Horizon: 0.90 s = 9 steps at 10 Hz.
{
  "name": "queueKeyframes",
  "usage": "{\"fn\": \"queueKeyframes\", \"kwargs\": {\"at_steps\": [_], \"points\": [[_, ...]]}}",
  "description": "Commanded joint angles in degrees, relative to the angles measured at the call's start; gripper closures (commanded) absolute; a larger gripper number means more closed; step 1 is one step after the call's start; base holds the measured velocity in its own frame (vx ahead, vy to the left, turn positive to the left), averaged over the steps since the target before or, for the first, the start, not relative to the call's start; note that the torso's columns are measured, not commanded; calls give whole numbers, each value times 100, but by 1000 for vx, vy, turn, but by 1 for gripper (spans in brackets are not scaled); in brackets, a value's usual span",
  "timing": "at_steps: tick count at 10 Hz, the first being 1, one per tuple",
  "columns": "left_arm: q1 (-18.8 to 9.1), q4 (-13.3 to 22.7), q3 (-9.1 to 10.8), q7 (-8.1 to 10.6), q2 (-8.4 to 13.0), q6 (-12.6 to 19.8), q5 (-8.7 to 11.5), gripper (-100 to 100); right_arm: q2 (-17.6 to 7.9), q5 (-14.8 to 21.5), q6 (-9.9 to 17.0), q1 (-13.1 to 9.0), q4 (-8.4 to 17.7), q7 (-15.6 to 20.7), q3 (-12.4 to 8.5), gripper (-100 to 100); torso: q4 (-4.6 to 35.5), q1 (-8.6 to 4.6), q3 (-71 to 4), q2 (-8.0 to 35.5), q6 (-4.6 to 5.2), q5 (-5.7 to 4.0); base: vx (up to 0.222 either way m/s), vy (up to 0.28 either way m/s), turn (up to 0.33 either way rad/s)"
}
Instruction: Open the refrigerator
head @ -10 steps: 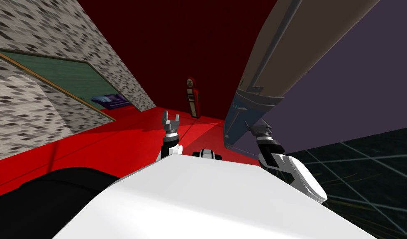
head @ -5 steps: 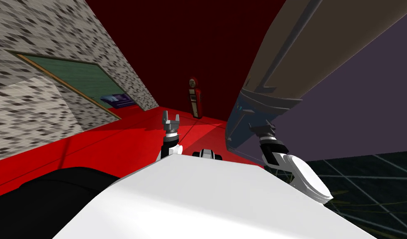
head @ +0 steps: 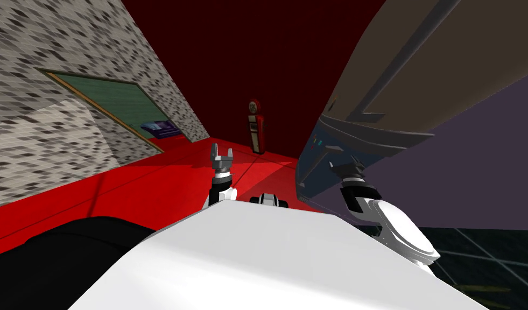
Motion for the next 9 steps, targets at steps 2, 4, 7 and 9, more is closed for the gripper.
{"fn": "queueKeyframes", "kwargs": {"at_steps": [2,4,7,9], "points": [[0,0,0,0,0,0,0,0,-125,513,210,-103,306,513,-183,-100,-1,6,-1,-1,0,2,77,34,74],[0,0,0,0,0,0,0,0,-184,710,299,-125,390,683,-231,-100,-6,-3,-18,-26,-14,2,80,36,53],[0,0,0,0,0,0,0,0,-343,1146,520,-180,597,1092,-350,-100,-6,-7,-13,-19,-1,-2,78,13,84],[0,0,0,0,0,0,0,0,-429,1349,623,-205,689,1282,-405,-100,1,7,2,5,2,2,70,19,55]]}}
